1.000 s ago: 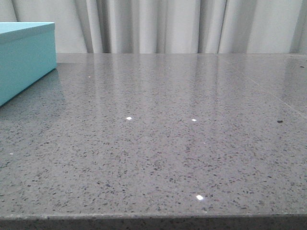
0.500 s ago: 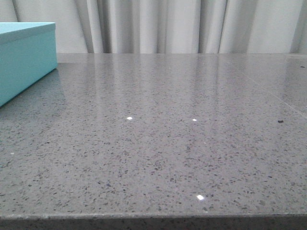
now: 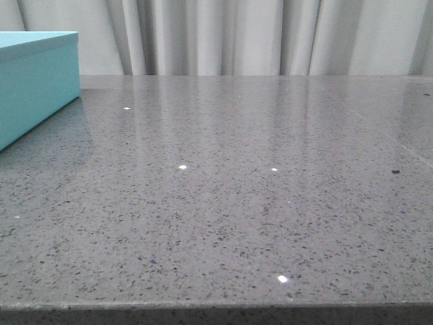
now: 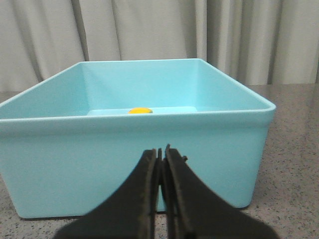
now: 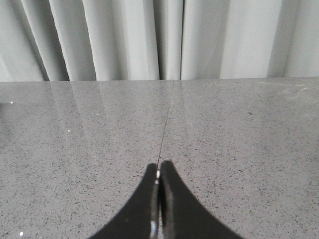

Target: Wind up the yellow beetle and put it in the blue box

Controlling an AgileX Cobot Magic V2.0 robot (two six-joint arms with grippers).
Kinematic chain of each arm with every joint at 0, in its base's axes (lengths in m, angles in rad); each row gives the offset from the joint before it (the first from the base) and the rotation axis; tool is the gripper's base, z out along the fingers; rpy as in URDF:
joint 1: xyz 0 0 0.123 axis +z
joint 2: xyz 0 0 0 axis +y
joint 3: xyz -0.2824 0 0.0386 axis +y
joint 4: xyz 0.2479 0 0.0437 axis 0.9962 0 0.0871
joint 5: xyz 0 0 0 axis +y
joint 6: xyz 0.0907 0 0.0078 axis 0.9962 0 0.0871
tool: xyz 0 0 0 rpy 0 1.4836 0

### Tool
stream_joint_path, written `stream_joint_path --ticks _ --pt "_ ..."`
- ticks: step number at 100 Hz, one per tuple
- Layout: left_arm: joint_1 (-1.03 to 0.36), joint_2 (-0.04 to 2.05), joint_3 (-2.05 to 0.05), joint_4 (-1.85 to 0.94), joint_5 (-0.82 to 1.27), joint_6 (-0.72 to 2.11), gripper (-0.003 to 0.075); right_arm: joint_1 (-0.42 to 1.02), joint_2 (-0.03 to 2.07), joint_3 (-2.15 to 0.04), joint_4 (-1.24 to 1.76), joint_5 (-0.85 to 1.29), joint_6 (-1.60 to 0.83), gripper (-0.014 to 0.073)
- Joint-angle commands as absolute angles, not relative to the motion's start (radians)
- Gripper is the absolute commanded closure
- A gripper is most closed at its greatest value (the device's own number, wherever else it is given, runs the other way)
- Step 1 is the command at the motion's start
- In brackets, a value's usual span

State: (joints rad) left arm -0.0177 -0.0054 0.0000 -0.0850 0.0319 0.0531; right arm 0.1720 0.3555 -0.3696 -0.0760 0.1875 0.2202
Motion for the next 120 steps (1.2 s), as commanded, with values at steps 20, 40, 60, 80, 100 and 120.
stream_joint_path --ticks 20,40,60,80,100,120 --pt "-0.025 -0.037 0.022 -0.088 -0.043 0.045 0.0738 0.170 0.364 -0.392 -0.089 0.109 0.207 0.0662" --pt "-0.025 -0.037 0.022 -0.088 -0.043 0.045 0.0738 0.114 0.336 -0.284 -0.089 0.000 0.207 0.0662" --pt "-0.025 -0.037 0.022 -0.088 -0.043 0.045 0.0738 0.080 0.267 -0.137 -0.089 -0.191 0.207 0.0662" --pt "-0.025 -0.037 0.022 -0.088 -0.043 0.045 0.0738 0.058 0.181 0.000 -0.089 -0.299 0.207 0.0662" --pt "-0.025 -0.037 0.022 -0.088 -0.043 0.045 0.0738 0.057 0.101 0.012 -0.089 -0.225 0.207 0.0662" --pt "-0.025 -0.037 0.022 -0.088 -0.043 0.045 0.0738 0.057 -0.037 0.013 -0.107 -0.066 0.207 0.0662"
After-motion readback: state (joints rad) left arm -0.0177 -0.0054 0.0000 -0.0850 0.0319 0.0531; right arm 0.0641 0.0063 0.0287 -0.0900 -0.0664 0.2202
